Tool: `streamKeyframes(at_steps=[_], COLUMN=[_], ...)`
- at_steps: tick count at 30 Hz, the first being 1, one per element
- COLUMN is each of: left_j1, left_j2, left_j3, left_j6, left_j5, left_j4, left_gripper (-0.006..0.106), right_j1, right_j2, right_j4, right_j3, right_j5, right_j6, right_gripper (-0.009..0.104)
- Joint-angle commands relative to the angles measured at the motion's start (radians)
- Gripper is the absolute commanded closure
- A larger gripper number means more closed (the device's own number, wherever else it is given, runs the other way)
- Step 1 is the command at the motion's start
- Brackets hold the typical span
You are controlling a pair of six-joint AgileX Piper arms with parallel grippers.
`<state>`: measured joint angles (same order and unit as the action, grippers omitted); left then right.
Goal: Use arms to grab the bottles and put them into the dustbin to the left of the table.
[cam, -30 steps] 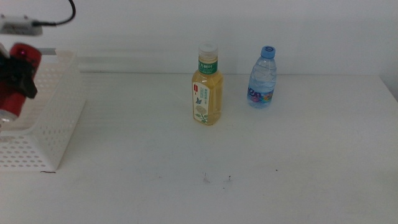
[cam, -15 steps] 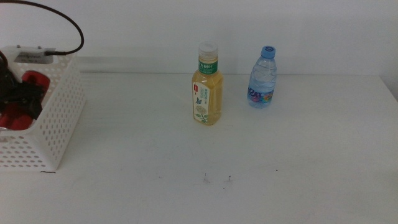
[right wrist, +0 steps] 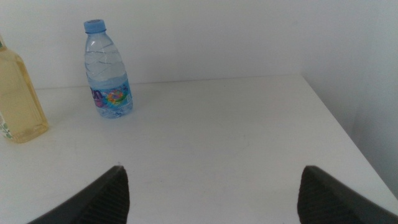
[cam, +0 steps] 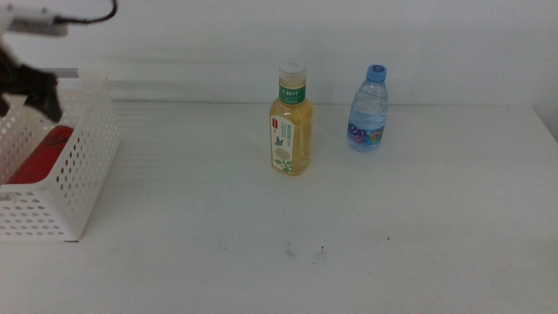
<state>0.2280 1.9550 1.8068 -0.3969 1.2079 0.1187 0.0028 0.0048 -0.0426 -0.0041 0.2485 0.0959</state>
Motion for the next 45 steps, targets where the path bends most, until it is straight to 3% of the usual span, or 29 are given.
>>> streamKeyframes(at_steps=[1,10,19,22,31,39,41,45], left_j1=[-0.059,-0.401,-0.689,-0.735,-0.82,-0.846,-0.846,-0.846], left_j2=[-0.096,-0.539,-0.775,-0.819,-0.959,-0.978,-0.978,-0.934], left_j3=[-0.048,-0.472,-0.878,-1.01,-1.39,-1.511,-1.513,-1.534], left_j6=[-0.004,0.066,0.062,0.062,0.062,0.127,0.159,0.167], left_j5=[-0.012,-0.46,-0.909,-1.028,-1.462,-1.659,-1.67,-1.778], left_j4=[0.042,0.059,0.172,0.201,0.177,0.167,0.131,-0.027], left_gripper=[0.007,0.007,0.007,0.007,0.007,0.007,0.007,0.007], right_j1=[-0.004,-0.004,-0.004,-0.004,-0.004,-0.004,-0.004,-0.004], right_j2=[-0.005,-0.005,-0.005,-0.005,-0.005,-0.005,-0.005,-0.005], right_j4=[-0.005,-0.005,-0.005,-0.005,-0.005,-0.005,-0.005,-0.005], right_j3=[0.004,0.004,0.004,0.004,0.004,0.004,0.004,0.004], right_j5=[-0.01,-0.01,-0.01,-0.01,-0.01,-0.01,-0.01,-0.01], right_j6=[-0.003,-0.003,-0.003,-0.003,-0.003,-0.003,-0.003,-0.003], right_gripper=[0.005,0.005,0.005,0.005,0.005,0.005,0.005,0.005])
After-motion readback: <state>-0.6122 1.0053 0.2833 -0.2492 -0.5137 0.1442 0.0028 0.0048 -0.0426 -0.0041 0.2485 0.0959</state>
